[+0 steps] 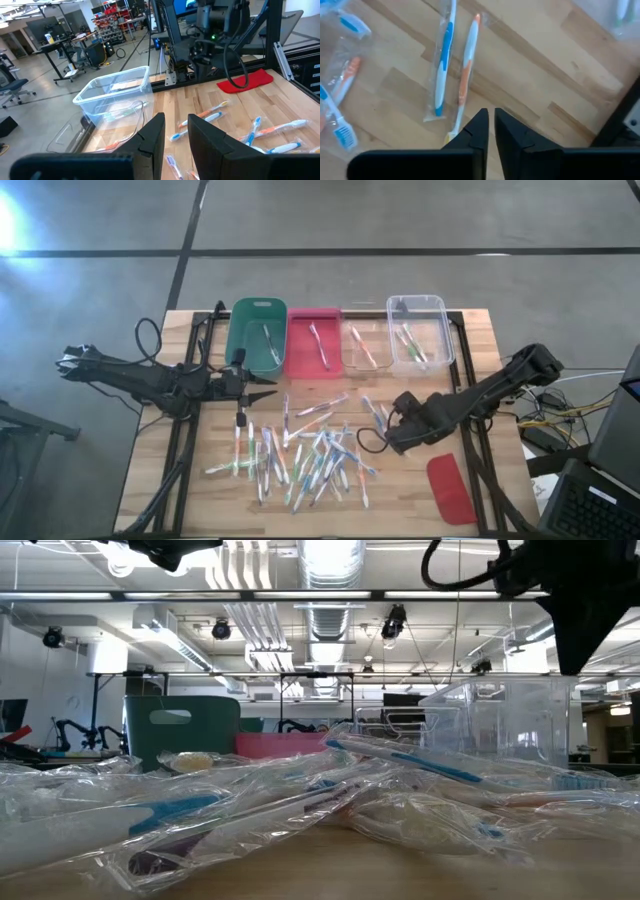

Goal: Pick & Place Toothbrushes
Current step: Put the orange toothbrush into the transparent bin

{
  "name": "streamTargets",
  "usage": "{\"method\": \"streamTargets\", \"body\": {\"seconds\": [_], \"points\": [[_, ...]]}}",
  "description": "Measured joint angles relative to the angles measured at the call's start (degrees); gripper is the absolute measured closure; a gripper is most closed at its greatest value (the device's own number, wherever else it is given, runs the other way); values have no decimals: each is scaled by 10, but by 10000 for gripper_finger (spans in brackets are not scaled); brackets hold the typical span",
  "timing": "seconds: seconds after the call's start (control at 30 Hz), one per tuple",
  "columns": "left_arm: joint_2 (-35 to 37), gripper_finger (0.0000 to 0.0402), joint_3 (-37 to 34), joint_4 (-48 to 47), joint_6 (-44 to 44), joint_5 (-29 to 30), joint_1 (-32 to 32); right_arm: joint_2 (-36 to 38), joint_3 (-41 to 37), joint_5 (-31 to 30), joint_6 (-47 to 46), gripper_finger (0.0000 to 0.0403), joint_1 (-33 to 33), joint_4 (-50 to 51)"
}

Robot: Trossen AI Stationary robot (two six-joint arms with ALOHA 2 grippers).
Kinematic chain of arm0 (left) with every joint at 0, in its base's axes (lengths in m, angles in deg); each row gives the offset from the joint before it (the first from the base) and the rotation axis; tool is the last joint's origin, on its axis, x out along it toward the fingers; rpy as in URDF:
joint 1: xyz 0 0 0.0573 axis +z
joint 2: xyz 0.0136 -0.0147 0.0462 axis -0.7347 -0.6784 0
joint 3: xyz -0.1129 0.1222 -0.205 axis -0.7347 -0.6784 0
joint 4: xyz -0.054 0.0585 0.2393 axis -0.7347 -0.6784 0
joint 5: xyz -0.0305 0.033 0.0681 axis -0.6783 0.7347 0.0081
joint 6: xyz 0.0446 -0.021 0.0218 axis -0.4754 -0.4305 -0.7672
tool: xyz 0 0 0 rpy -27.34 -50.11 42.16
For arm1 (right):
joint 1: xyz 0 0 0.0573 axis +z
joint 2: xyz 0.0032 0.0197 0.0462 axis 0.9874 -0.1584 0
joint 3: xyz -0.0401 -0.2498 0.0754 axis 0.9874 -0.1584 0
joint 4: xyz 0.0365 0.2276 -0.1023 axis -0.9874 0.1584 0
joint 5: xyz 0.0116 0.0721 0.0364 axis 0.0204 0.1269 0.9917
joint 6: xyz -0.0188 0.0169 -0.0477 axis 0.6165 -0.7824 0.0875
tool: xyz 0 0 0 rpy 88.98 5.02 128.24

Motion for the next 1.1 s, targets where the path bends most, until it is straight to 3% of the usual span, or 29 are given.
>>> {"method": "streamTargets", "body": {"seconds": [0.57,0.97,1.1], "points": [[0,312,0,0,0,0,0,-1,-100,22,63,261,-59,-155],[0,312,0,0,0,0,0,-1,-133,14,89,241,-87,-199],[0,312,0,0,0,0,0,-1,-158,13,104,245,-94,-260]]}}
